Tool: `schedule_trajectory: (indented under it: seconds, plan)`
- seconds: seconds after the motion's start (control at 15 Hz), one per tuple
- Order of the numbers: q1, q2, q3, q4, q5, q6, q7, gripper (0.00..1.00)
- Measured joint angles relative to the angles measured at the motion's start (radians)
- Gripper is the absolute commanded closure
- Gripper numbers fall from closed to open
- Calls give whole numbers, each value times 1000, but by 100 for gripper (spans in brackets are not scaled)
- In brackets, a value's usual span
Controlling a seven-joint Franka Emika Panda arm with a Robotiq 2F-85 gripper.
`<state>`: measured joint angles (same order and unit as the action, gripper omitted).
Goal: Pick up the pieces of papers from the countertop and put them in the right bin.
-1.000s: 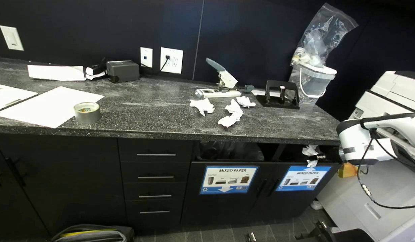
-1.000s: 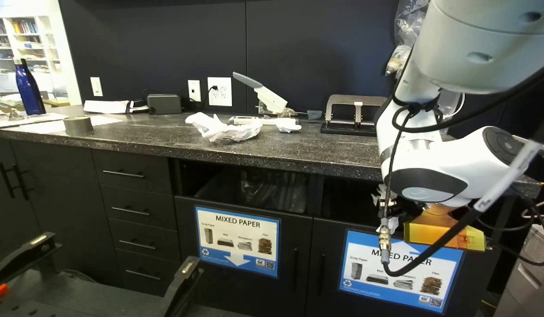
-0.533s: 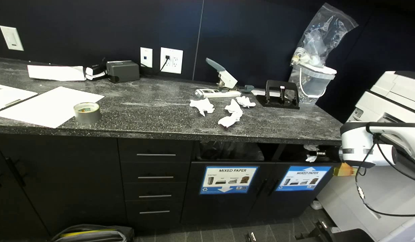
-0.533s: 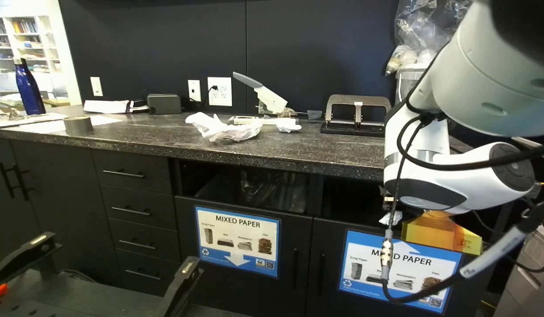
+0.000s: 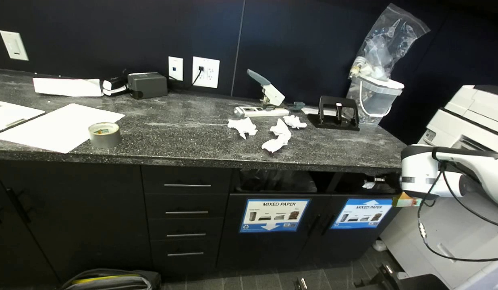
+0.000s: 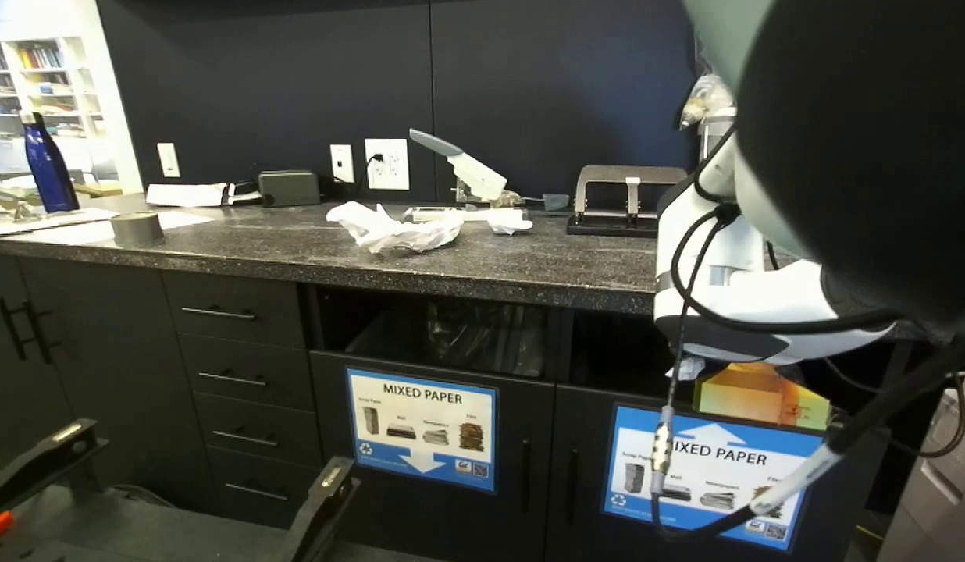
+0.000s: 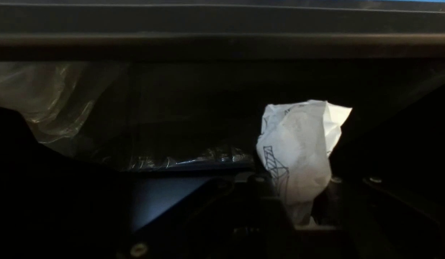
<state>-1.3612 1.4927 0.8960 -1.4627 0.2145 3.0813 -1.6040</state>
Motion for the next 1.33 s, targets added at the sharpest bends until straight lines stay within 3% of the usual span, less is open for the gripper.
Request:
schedule_trajectory:
  seconds: [0.33, 0.6, 1.2, 1.27, 1.33]
  plan:
    - [18, 4, -6, -3, 176, 29, -153, 87]
    - [60, -2, -61, 20, 197, 41, -178, 87]
    - [77, -8, -46, 37, 367, 47, -320, 86]
    - [77, -8, -46, 41, 395, 46, -343, 61]
    - [77, -8, -46, 44, 418, 45, -361, 61]
